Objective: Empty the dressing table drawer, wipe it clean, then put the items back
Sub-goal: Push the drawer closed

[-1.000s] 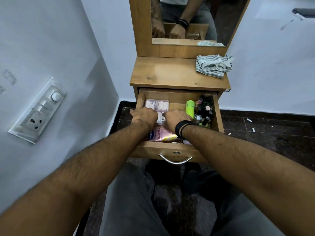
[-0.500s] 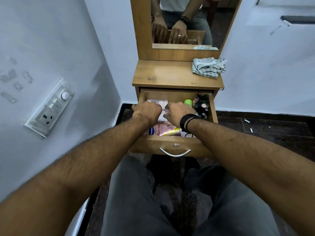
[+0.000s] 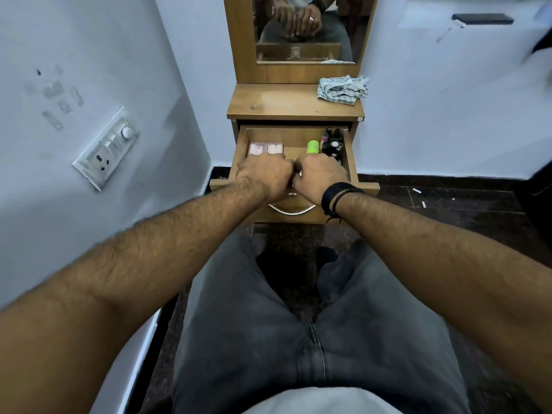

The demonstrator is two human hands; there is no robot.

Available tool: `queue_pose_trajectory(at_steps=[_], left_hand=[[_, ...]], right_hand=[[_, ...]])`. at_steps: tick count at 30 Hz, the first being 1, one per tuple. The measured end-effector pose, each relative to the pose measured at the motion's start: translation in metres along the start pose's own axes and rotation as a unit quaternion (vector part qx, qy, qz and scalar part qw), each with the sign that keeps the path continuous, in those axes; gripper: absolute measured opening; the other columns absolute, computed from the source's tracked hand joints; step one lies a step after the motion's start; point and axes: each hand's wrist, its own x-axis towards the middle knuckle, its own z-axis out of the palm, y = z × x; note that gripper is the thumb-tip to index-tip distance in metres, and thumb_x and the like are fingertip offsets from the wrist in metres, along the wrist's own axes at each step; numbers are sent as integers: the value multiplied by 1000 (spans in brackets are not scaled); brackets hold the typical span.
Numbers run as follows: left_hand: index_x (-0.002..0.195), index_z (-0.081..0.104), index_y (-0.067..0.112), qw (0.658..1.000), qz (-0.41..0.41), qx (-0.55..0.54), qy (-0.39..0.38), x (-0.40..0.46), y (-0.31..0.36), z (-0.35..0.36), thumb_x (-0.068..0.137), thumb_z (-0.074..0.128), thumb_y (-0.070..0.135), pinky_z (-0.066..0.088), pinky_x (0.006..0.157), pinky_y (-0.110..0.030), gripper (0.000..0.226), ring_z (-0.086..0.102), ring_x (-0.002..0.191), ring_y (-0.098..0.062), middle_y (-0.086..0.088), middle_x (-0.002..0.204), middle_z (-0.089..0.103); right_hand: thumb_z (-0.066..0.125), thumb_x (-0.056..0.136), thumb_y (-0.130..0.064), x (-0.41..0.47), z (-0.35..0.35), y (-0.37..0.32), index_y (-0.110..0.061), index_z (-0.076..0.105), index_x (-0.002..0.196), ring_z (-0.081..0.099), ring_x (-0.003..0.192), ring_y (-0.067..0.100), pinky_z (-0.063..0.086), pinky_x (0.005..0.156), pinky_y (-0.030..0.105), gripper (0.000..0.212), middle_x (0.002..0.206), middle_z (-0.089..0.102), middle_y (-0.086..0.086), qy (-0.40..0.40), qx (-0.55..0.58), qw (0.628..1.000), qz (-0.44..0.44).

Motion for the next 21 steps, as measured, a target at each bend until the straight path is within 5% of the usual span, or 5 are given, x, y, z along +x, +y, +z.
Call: queue_pose_trajectory(at_steps=[6,12,16,21], left_hand=[[123,62,23,997,4,7,-77,-26,18,44,89,65,45,48,92,-61,40,55,118,-33,-4,121,60],[150,40,35,987,10,-14,-157,-17,14,97,84,70,41,24,107,-78,73,21,148,-45,-1,159,32],[160,11,36,985,-4,-16,-170,-13,11,113,86,72,37,18,109,-78,96,6,152,-45,1,168,13],[160,0,37,982,-15,-29,-185,-4,10,121,87,72,38,15,109,-79,103,-6,154,-42,7,170,-3]], right_hand=[[53,88,-37,-45,39,12,-15,64,108,65,102,35,57,83,47,32,112,66,11,-89,-6,996,30],[56,86,-47,-50,86,28,-28,29,150,40,132,38,45,101,57,72,148,36,2,-202,0,978,51],[55,80,-45,-44,98,27,-30,27,149,36,135,36,45,101,58,76,147,30,-1,-209,16,976,58],[57,85,-35,-39,99,26,-22,36,145,32,140,27,44,102,58,66,149,31,-2,-189,11,980,62]])
